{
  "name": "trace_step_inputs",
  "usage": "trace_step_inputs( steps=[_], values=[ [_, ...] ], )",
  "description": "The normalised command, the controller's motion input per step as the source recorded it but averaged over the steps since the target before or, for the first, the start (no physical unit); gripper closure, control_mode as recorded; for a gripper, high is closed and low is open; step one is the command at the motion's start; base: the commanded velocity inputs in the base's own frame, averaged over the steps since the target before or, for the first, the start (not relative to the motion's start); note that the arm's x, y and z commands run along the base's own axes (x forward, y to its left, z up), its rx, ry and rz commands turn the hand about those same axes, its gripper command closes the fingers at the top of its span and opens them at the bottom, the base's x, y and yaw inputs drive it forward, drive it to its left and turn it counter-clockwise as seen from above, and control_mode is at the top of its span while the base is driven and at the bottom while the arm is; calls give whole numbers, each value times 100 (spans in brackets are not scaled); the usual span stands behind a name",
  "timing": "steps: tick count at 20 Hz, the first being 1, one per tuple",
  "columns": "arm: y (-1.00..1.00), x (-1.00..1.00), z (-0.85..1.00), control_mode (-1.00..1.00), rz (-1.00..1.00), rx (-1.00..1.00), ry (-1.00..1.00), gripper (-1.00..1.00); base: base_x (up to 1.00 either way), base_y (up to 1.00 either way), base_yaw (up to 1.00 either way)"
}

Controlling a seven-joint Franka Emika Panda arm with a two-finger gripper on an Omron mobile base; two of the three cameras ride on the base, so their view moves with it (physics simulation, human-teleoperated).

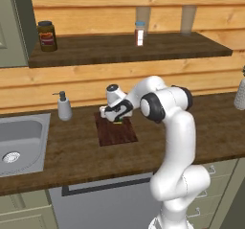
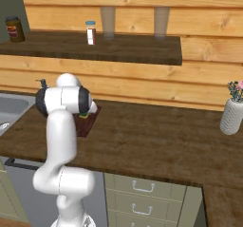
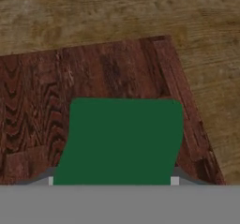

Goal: Pick up the sponge from the counter and clean the cutting board by briefly scrubbing or pressing down on the cutting board. Once finished, release the sponge.

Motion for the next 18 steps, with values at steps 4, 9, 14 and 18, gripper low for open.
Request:
trace_step_inputs(
  steps=[4, 9, 14, 18],
  values=[
    [-8, 18, -9, -100, 0, -1, -2, 100, 0, 0, 0],
    [-3, -11, -33, -100, 0, 0, 0, 100, 0, 0, 0],
    [0, -56, -50, -100, 0, 0, 0, 100, 0, 0, 0],
    [-3, -92, -54, -100, 0, 0, 0, 100, 0, 0, 0]
  ],
)
